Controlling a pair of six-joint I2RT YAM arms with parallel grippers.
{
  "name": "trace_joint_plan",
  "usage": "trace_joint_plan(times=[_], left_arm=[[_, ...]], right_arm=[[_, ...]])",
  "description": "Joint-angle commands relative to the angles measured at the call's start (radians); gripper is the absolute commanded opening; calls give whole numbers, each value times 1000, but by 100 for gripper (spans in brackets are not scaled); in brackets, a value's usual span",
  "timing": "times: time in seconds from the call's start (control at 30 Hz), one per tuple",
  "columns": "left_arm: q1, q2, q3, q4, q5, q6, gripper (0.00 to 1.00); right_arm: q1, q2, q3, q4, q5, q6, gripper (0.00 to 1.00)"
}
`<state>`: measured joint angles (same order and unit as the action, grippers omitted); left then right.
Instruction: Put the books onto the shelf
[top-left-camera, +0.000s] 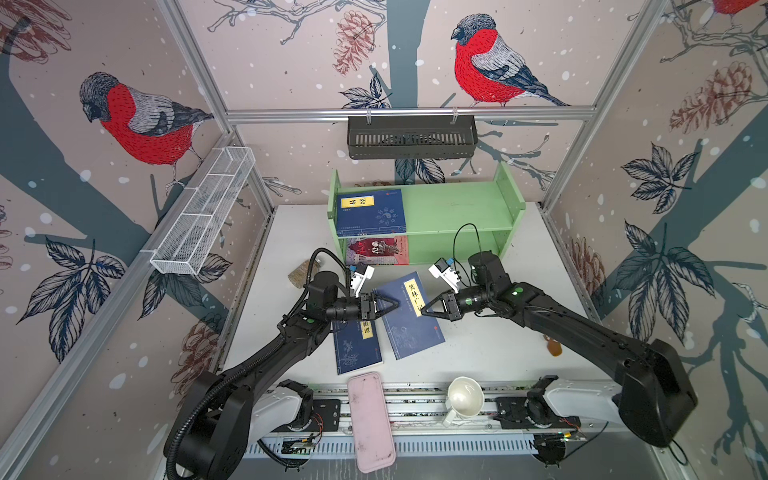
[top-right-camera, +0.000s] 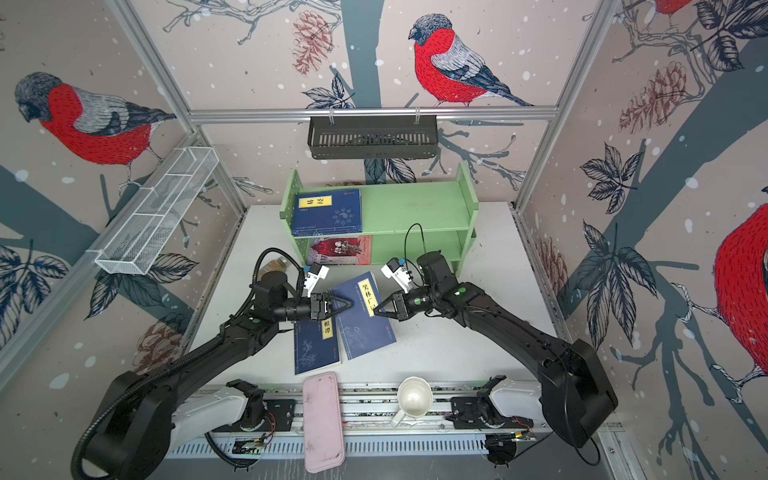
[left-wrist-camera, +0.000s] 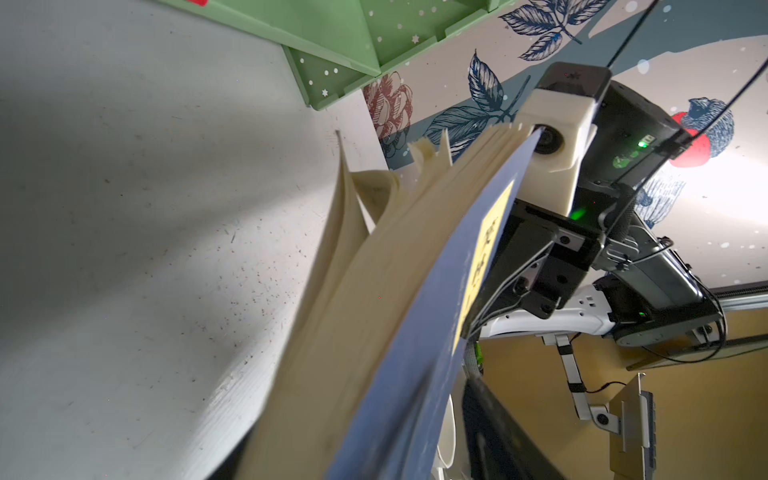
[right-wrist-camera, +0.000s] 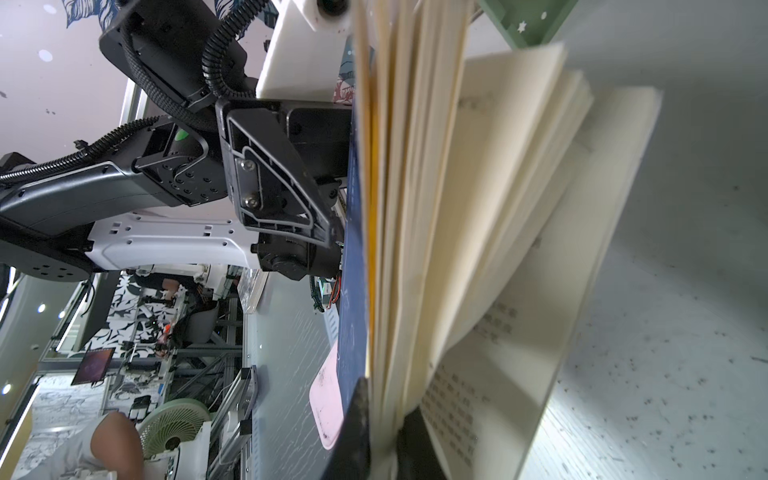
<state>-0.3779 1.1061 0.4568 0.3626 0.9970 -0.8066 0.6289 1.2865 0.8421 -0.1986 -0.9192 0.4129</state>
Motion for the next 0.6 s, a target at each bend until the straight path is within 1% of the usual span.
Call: trace_joint_plan(times=[0.0,0.03,0.1,0.13,0.17,0.2,0.23,0.27,0.33,0.43,0.5,0.57], left_arm=[[2,-20,-3,51,54,-29,36],[2,-28,-2,45,52,-28,28],[3,-46,1,29,46,-23,13],[4,-52,2,27,47,-22,7],[6,-59,5,20,48,-19,0],[9,-65,8,12,49,-16,0],[10,-71,12,5,49,-10,0],[10,-75,22,-16,51,4,0],[11,-84,40,-55,53,34,0],[11,-102,61,-81,78,64,0],[11,-119,77,-98,102,83,0],[10,-132,97,-96,148,105,0]], right_arm=[[11,18,26,-25,-34,-49,4],[12,24,30,-27,-31,-49,5],[15,34,34,-25,-24,-49,9],[16,34,37,-25,-18,-48,11],[18,34,41,-29,0,-49,19],[17,29,47,-38,34,-49,34],[15,20,52,-43,66,-47,42],[7,6,53,-43,96,-41,46],[-18,-28,43,-22,135,-10,49],[-53,-132,22,17,188,37,53],[-71,-191,12,35,209,63,55],[-87,-249,11,41,235,79,58]])
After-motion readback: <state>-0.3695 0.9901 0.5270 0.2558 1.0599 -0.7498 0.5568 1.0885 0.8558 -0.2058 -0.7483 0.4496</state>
